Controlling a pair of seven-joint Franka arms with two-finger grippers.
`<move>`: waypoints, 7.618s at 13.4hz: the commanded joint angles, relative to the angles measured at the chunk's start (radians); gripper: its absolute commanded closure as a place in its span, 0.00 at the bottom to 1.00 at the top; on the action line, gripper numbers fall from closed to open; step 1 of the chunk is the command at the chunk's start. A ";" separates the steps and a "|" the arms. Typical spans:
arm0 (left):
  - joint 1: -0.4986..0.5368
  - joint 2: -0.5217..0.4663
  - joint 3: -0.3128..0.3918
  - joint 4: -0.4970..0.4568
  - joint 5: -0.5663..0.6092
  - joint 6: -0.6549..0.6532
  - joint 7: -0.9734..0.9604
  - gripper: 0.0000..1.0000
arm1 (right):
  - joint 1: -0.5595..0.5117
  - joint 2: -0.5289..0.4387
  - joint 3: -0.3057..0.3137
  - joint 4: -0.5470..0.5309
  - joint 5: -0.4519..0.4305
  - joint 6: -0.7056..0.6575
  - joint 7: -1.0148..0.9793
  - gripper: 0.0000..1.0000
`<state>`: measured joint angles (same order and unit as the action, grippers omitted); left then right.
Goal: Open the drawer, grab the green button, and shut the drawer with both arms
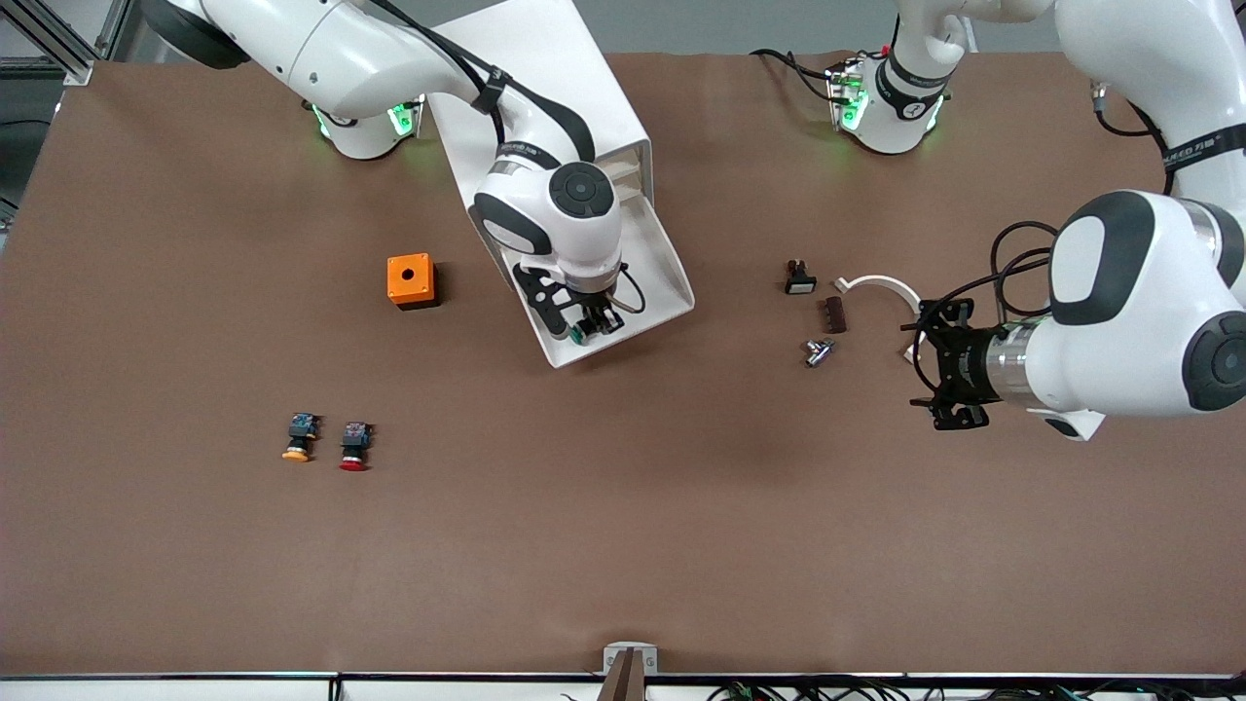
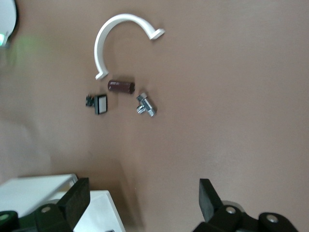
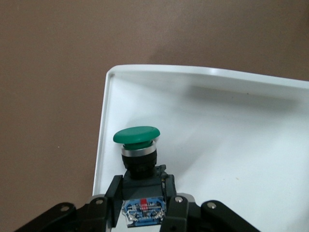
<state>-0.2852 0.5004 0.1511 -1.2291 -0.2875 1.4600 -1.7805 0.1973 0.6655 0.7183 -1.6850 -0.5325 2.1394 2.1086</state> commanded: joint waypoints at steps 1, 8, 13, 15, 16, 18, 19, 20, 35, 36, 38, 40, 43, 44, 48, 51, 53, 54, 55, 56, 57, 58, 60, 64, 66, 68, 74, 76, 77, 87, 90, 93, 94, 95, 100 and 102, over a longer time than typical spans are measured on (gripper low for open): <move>-0.006 -0.049 0.002 -0.026 0.065 -0.004 0.174 0.01 | -0.013 0.005 0.016 0.027 -0.026 -0.007 -0.051 0.96; -0.005 -0.075 0.007 -0.026 0.126 -0.075 0.521 0.01 | -0.206 -0.004 0.092 0.117 -0.027 -0.122 -0.555 0.97; -0.012 -0.075 -0.001 -0.026 0.166 -0.075 0.644 0.00 | -0.253 0.002 -0.083 0.171 -0.014 -0.158 -1.086 0.97; -0.012 -0.075 -0.005 -0.027 0.166 -0.073 0.737 0.00 | -0.251 0.006 -0.150 0.168 -0.012 -0.118 -1.215 0.97; -0.011 -0.074 -0.005 -0.030 0.166 -0.073 0.809 0.00 | -0.253 0.008 -0.177 0.163 -0.012 -0.101 -1.274 0.97; -0.008 -0.071 -0.005 -0.032 0.166 -0.067 0.958 0.00 | -0.254 0.011 -0.223 0.150 0.031 -0.053 -1.361 0.97; -0.006 -0.069 -0.005 -0.032 0.168 -0.066 1.024 0.00 | -0.251 0.012 -0.255 0.134 0.058 -0.020 -1.409 0.97; -0.008 -0.068 -0.005 -0.032 0.169 -0.060 1.102 0.00 | -0.253 0.016 -0.282 0.114 0.074 0.020 -1.459 0.97; -0.132 0.091 -0.128 -0.078 0.197 0.267 1.201 0.00 | -0.289 0.074 -0.335 0.123 0.163 0.103 -1.495 0.00; -0.134 0.118 -0.152 -0.076 0.154 0.326 1.198 0.00 | -0.297 0.042 -0.336 0.123 0.173 0.102 -1.494 0.00; -0.146 0.168 -0.163 -0.078 0.024 0.460 1.199 0.00 | -0.296 -0.027 -0.356 0.128 0.195 0.067 -1.497 0.00; -0.219 0.229 -0.162 -0.078 0.013 0.546 1.190 0.00 | -0.289 -0.087 -0.376 0.145 0.197 0.010 -1.522 0.00; -0.276 0.291 -0.160 -0.078 0.013 0.626 1.007 0.00 | -0.265 -0.196 -0.475 0.140 0.343 -0.007 -1.639 0.00; -0.296 0.296 -0.162 -0.079 0.013 0.626 0.944 0.00 | -0.230 -0.231 -0.537 0.137 0.386 -0.033 -1.712 0.00; -0.370 0.328 -0.162 -0.099 0.011 0.625 0.831 0.00 | -0.148 -0.397 -0.697 0.131 0.522 -0.191 -1.885 0.00; -0.431 0.323 -0.165 -0.115 0.008 0.603 0.784 0.00 | -0.150 -0.535 -0.709 0.133 0.522 -0.349 -1.897 0.00; -0.463 0.325 -0.165 -0.122 0.007 0.600 0.767 0.00 | -0.154 -0.604 -0.706 0.133 0.522 -0.419 -1.898 0.00; -0.485 0.323 -0.165 -0.133 0.007 0.597 0.751 0.00 | -0.157 -0.630 -0.703 0.134 0.520 -0.444 -1.898 0.00; -0.506 0.319 -0.165 -0.141 0.005 0.588 0.727 0.00 | -0.167 -0.647 -0.700 0.134 0.520 -0.460 -1.900 0.00; -0.519 0.316 -0.166 -0.139 0.004 0.567 0.705 0.00 | -0.174 -0.656 -0.697 0.134 0.520 -0.467 -1.898 0.00; -0.525 0.311 -0.174 -0.138 0.002 0.554 0.696 0.00 | -0.180 -0.658 -0.694 0.134 0.520 -0.469 -1.898 0.00; -0.528 0.310 -0.206 -0.138 0.001 0.553 0.678 0.00 | -0.200 -0.658 -0.676 0.134 0.520 -0.469 -1.898 0.00; -0.529 0.314 -0.251 -0.139 0.001 0.553 0.630 0.00 | -0.211 -0.659 -0.665 0.137 0.520 -0.467 -1.897 0.00; -0.529 0.314 -0.320 -0.142 0.001 0.549 0.586 0.00 | -0.208 -0.664 -0.669 0.140 0.517 -0.490 -1.897 0.00; -0.531 0.314 -0.341 -0.142 -0.001 0.548 0.569 0.00 | -0.213 -0.667 -0.672 0.140 0.516 -0.492 -1.898 0.00; -0.532 0.316 -0.357 -0.147 -0.001 0.548 0.543 0.00 | -0.216 -0.675 -0.672 0.139 0.516 -0.512 -1.898 0.00; -0.539 0.310 -0.367 -0.162 -0.070 0.548 0.500 0.00 | -0.214 -0.682 -0.665 0.151 0.517 -0.519 -1.898 0.00; -0.502 0.287 -0.358 -0.158 -0.059 0.525 0.480 0.00 | -0.208 -0.681 -0.663 0.153 0.514 -0.523 -1.898 0.00; -0.447 0.262 -0.354 -0.153 -0.052 0.473 0.484 0.00 | -0.205 -0.679 -0.662 0.153 0.511 -0.521 -1.898 0.00; 0.087 -0.153 -0.355 -0.151 0.224 0.123 0.669 0.00 | -0.207 -0.690 -0.665 0.151 0.520 -0.542 -1.905 0.00; 0.194 -0.209 -0.355 -0.153 0.290 0.076 0.895 0.00 | -0.205 -0.707 -0.665 0.148 0.522 -0.544 -1.956 0.00; 0.289 -0.241 -0.354 -0.151 0.297 0.052 1.044 0.00 | -0.208 -0.713 -0.666 0.146 0.522 -0.578 -1.967 0.00; 0.316 -0.250 -0.354 -0.151 0.297 0.049 1.075 0.00 | -0.210 -0.713 -0.665 0.146 0.522 -0.578 -1.969 0.00; 0.343 -0.270 -0.355 -0.153 0.297 0.049 1.117 0.00 | -0.216 -0.713 -0.662 0.148 0.522 -0.579 -1.971 0.00; 0.391 -0.353 -0.345 -0.161 0.295 0.016 1.329 0.00 | -0.254 -0.710 -0.639 0.146 0.520 -0.579 -1.974 0.21; 0.330 -0.396 -0.248 -0.199 0.294 0.006 1.421 0.00 | -0.265 -0.710 -0.629 0.148 0.520 -0.579 -1.989 0.17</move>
<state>0.0941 0.1651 -0.1681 -1.3594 -0.0105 1.4719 -0.4379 -0.0316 -0.0306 0.0619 -1.5310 -0.0354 1.5662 0.1452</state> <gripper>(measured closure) 0.000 0.211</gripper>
